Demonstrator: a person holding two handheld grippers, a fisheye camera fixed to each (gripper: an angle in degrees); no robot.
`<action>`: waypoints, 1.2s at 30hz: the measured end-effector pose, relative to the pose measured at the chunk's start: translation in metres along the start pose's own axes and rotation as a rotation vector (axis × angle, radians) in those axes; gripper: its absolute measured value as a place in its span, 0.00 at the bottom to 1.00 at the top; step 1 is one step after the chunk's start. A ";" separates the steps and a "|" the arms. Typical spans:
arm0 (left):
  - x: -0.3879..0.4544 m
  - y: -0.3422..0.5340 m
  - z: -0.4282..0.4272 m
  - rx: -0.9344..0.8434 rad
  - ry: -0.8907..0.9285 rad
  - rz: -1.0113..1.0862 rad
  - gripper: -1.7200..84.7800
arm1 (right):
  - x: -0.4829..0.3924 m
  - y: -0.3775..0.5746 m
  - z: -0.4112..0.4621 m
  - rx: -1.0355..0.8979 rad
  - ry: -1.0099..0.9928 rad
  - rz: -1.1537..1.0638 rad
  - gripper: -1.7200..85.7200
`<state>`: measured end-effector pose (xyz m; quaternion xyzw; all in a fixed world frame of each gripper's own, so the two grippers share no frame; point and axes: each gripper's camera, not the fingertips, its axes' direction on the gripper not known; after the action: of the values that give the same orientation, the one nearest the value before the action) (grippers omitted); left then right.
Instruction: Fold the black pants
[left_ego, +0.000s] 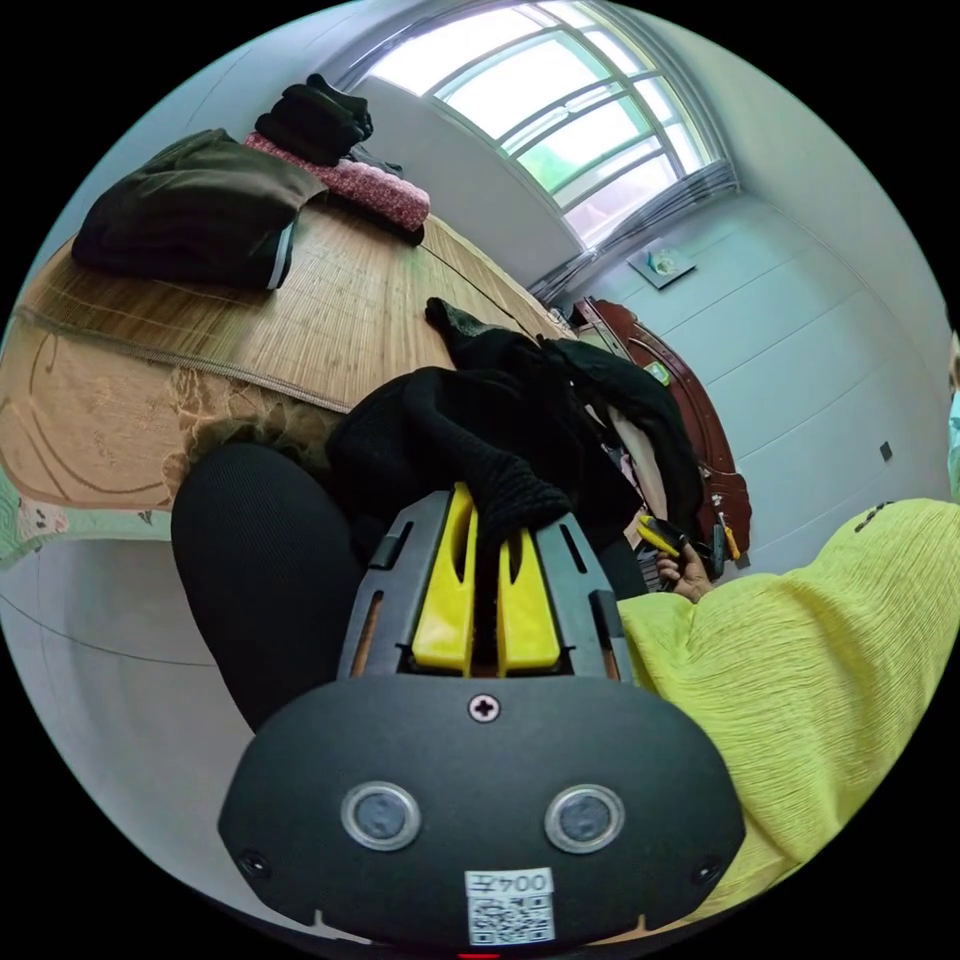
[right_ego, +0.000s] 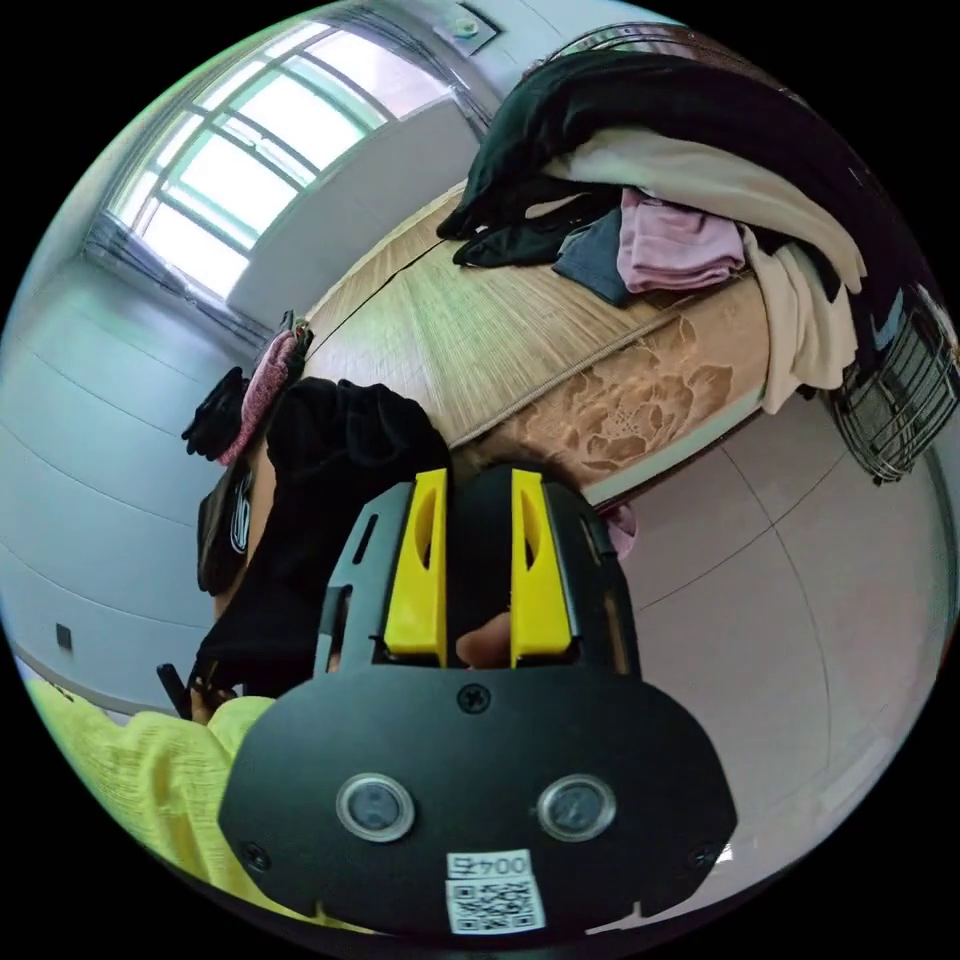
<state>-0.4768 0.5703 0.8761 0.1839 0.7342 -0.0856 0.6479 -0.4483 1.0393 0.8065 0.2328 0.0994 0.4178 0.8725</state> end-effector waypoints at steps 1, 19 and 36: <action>0.000 -0.003 0.000 -0.008 -0.005 -0.001 0.02 | 0.001 -0.009 0.002 -0.002 0.010 -0.017 0.17; -0.026 -0.018 -0.025 -0.033 0.023 -0.112 0.02 | -0.114 -0.007 0.080 -0.037 0.364 -0.596 0.25; -0.035 -0.104 -0.142 0.282 0.155 -0.092 0.02 | 0.118 -0.277 -0.036 -0.022 -0.791 0.091 0.07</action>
<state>-0.6437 0.5213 0.9199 0.2452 0.7705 -0.2029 0.5523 -0.1974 0.9921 0.6420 0.3704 -0.2593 0.3354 0.8265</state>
